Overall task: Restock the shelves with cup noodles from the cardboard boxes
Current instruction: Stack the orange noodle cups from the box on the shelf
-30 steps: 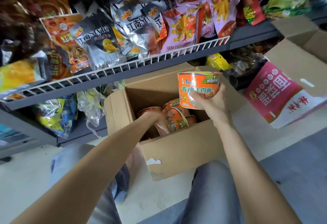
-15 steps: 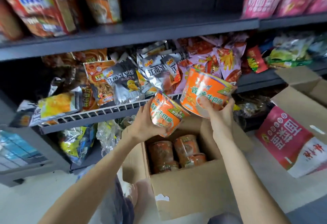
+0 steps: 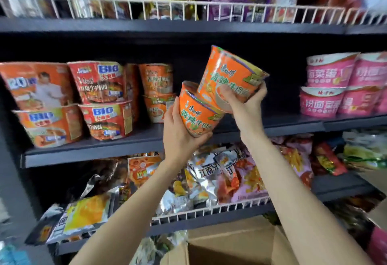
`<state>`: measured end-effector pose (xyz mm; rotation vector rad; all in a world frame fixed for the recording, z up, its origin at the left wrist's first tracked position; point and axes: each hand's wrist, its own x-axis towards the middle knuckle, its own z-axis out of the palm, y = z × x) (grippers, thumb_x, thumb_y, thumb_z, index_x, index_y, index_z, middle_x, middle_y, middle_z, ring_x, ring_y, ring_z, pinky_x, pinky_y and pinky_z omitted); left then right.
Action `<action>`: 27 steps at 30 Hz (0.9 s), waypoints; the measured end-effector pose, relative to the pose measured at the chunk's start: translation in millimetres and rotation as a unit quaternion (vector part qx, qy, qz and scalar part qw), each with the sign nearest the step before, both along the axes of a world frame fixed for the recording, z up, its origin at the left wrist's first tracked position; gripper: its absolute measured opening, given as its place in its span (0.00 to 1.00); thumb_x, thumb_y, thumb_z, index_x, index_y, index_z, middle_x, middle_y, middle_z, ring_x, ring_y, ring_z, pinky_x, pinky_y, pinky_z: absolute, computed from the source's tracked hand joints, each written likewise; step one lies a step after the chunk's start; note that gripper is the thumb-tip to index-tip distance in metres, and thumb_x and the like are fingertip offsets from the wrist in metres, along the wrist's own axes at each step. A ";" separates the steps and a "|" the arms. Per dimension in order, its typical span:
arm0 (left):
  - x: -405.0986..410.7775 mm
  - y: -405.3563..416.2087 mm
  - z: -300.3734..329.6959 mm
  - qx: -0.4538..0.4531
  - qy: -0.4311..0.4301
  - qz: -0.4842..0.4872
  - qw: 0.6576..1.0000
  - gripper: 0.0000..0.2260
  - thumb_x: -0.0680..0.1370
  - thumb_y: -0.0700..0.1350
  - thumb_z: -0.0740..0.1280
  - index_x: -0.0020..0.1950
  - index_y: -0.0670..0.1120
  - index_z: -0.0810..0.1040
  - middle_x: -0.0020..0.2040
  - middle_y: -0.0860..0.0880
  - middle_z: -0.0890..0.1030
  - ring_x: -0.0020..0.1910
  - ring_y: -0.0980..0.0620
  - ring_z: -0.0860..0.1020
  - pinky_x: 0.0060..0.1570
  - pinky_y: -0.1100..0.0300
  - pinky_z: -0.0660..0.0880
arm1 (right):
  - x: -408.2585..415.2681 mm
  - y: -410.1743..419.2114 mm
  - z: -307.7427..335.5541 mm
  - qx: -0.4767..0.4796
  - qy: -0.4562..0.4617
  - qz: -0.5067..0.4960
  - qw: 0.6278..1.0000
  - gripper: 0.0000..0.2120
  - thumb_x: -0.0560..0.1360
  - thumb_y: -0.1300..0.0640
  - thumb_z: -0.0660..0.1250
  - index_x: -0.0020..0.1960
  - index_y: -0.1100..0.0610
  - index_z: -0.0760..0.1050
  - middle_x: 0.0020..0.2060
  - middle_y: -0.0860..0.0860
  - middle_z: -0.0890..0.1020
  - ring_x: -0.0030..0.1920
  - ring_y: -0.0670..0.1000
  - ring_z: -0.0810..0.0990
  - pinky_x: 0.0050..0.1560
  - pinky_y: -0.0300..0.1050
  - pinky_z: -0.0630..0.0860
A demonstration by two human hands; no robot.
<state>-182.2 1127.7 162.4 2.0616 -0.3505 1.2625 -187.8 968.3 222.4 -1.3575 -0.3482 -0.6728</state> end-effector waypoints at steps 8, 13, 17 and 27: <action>96.9 -11.9 13.5 -0.016 0.154 0.055 0.986 0.52 0.59 0.67 0.73 0.73 0.44 0.54 0.66 0.47 0.70 0.65 0.45 0.70 0.64 0.43 0.67 | 87.3 34.6 29.9 -0.079 -0.012 -0.102 0.992 0.53 0.62 0.41 0.77 0.76 0.50 0.48 0.67 0.51 0.70 0.63 0.50 0.74 0.61 0.54 0.75; 125.3 16.2 26.6 0.132 0.331 0.098 0.929 0.47 0.71 0.67 0.66 0.76 0.42 0.46 0.64 0.43 0.75 0.60 0.42 0.75 0.57 0.48 0.73 | 133.2 52.0 28.4 -0.169 -0.001 -0.163 0.972 0.51 0.66 0.38 0.73 0.77 0.51 0.46 0.68 0.54 0.66 0.64 0.53 0.72 0.59 0.51 0.72; 112.4 59.4 30.3 0.264 0.255 0.150 0.918 0.33 0.76 0.63 0.61 0.76 0.50 0.55 0.63 0.47 0.77 0.59 0.44 0.76 0.50 0.53 0.73 | 151.8 55.8 20.7 -0.260 0.049 -0.182 0.947 0.49 0.71 0.33 0.63 0.78 0.54 0.40 0.74 0.57 0.59 0.70 0.58 0.65 0.63 0.58 0.71; 100.5 69.4 18.5 0.301 0.095 0.210 0.925 0.16 0.79 0.55 0.57 0.63 0.50 0.73 0.52 0.47 0.82 0.51 0.44 0.77 0.50 0.55 0.68 | 158.7 68.0 -19.5 -0.482 -0.133 -0.375 0.781 0.25 0.74 0.48 0.69 0.69 0.50 0.68 0.62 0.58 0.68 0.60 0.59 0.68 0.48 0.53 0.76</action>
